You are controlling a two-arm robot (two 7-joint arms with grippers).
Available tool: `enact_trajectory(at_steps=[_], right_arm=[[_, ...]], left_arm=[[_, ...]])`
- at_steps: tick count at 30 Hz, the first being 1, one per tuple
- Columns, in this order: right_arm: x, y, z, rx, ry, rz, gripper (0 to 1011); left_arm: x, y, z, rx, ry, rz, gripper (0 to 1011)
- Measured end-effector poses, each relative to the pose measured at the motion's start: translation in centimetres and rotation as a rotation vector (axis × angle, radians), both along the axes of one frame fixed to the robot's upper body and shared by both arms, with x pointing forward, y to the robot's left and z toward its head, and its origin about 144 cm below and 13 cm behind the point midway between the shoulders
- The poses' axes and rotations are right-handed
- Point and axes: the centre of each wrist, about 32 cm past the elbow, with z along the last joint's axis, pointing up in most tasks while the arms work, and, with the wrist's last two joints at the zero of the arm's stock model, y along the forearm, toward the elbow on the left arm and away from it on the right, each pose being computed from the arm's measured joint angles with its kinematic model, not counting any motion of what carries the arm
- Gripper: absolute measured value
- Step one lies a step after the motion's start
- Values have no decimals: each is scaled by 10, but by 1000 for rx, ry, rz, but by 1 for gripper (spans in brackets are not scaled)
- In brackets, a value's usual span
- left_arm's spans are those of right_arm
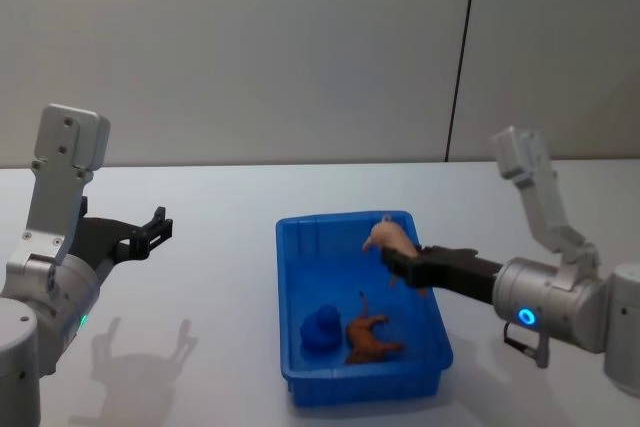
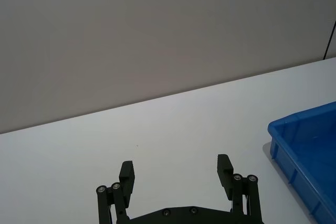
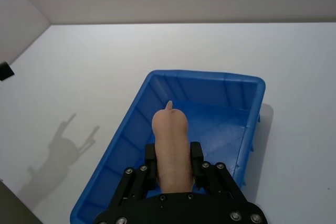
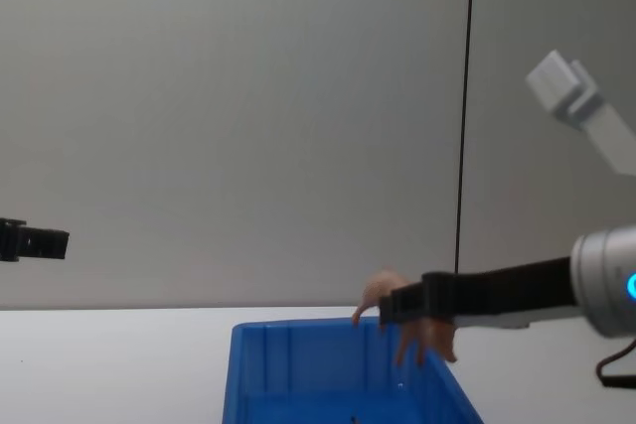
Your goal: Pick up the two dolls from the table and place them into the box.
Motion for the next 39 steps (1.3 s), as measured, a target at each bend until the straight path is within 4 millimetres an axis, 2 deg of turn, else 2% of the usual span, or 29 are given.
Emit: enact_trajectory(at_steps=[4,8,10,16,17,22,26,32,39], right_arm=[[2,8,-2,-37,13,14,371],[4,14,-4,-64,22,27,438],[4,17,-4,-76,26,32,521],[5,22,-6,-97,33,40,687],[6,23,-6,-102,35,43,746],[6,25,-7,-114,38,47,855],[7,26,-7,-118,38,49,984],[6,24,-3,-103,13,48,1001],[2,10,4,-50,-59,26,1001]], left_arm=[[0,0,0,0,0,0,1001],[0,0,0,0,0,0,1001],[0,0,0,0,0,0,1001],[0,0,0,0,0,0,1001],[0,0,0,0,0,0,1001],[0,0,0,0,0,0,1001],[0,0,0,0,0,0,1001],[0,0,0,0,0,0,1001],[0,0,0,0,0,0,1001]])
